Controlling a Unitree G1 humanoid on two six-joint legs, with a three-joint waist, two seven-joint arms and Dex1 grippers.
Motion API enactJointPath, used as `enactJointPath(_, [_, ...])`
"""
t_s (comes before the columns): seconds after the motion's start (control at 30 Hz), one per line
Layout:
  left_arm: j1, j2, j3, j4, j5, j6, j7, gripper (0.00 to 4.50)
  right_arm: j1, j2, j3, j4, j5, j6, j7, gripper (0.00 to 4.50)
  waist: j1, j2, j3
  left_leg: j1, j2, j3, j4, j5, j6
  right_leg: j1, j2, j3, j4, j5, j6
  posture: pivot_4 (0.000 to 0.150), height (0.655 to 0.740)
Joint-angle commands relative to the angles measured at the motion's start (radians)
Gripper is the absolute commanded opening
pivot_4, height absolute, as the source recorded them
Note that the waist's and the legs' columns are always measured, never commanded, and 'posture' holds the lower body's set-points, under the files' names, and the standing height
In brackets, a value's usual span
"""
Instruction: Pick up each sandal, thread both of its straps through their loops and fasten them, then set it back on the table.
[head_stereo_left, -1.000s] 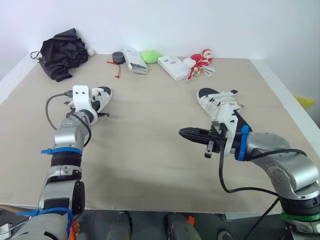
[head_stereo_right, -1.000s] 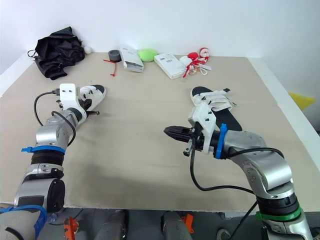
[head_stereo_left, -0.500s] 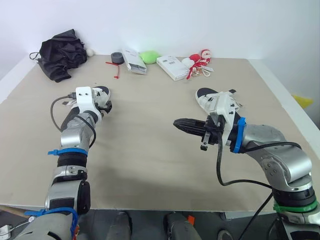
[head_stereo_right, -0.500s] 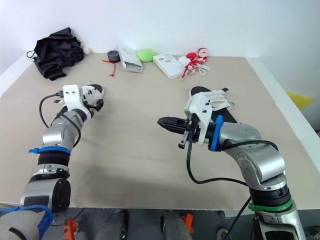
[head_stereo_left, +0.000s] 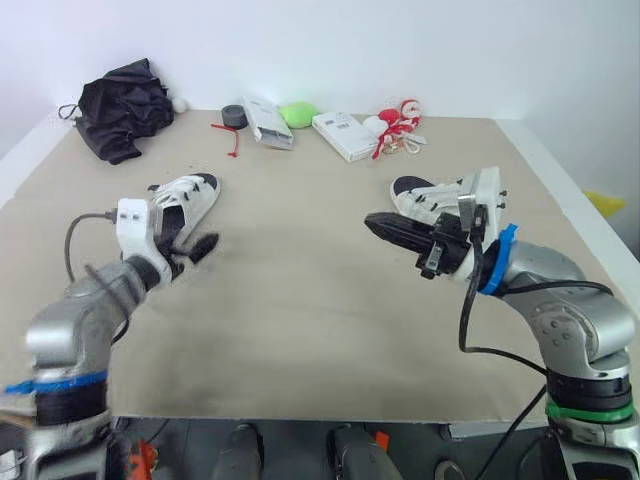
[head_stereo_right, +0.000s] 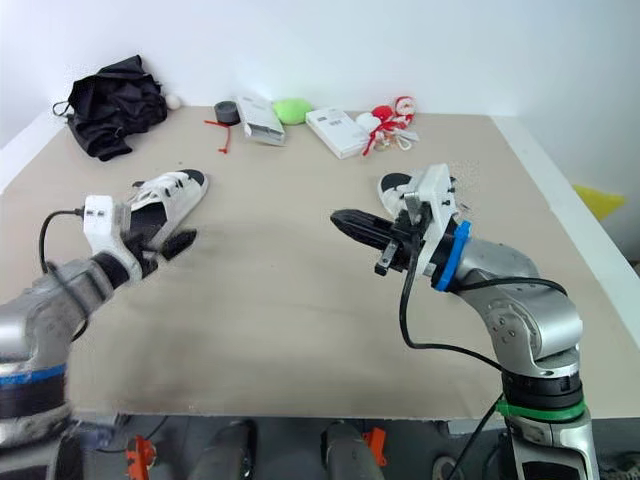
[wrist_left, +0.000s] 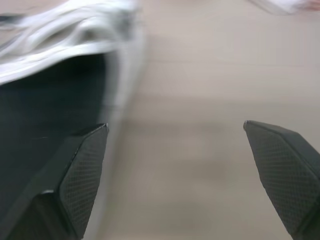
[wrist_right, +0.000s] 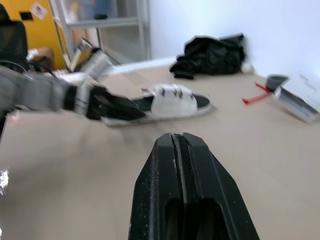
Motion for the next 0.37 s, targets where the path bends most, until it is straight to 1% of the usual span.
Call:
enactJointPath(0.03, [0.182, 0.063, 0.058, -0.206, -0.202, 0.000, -0.236, 4.47, 0.072, -0.041, -0.018, -0.044, 0.002, -0.006, 0.018, 0.00, 0.001, 0.000, 0.000, 0.000, 0.000, 0.000, 0.000, 0.000, 0.000, -0.001, 0.000, 0.000, 0.000, 0.000, 0.000, 0.150, 0.7380])
enactJointPath(0.07, [0.201, 0.073, 0.057, -0.205, -0.197, 0.000, -0.235, 4.47, 0.094, -0.048, -0.007, -0.054, -0.010, -0.004, 0.017, 0.00, 0.001, 0.000, 0.000, 0.000, 0.001, 0.001, 0.000, 0.000, 0.000, 0.000, 0.000, 0.000, 0.000, 0.000, -0.001, 0.150, 0.7380])
enactJointPath(0.13, [0.221, 0.060, 0.066, -0.199, -0.223, 0.011, -0.215, 4.47, 0.167, -0.065, 0.017, -0.078, -0.041, -0.005, 0.010, 0.00, 0.003, 0.000, 0.000, 0.002, 0.001, 0.001, 0.000, -0.001, 0.000, 0.001, 0.001, 0.000, 0.000, -0.001, -0.002, 0.150, 0.7380])
enactJointPath(0.2, [0.241, 0.046, 0.068, -0.206, -0.215, -0.022, -0.200, 4.47, 0.218, -0.073, 0.027, -0.098, -0.059, -0.004, -0.006, 0.00, 0.004, 0.000, 0.000, 0.002, 0.002, 0.000, 0.000, 0.000, 0.001, 0.001, 0.001, -0.002, 0.000, -0.001, -0.004, 0.150, 0.7380])
enactJointPath(0.37, [0.314, 0.082, 0.064, -0.203, -0.233, -0.014, -0.245, 4.47, 0.306, -0.058, -0.024, -0.137, -0.035, 0.010, -0.050, 0.00, 0.002, 0.000, 0.000, 0.002, 0.002, 0.004, 0.002, 0.001, 0.002, 0.000, 0.000, 0.002, 0.000, -0.001, -0.005, 0.150, 0.7380])
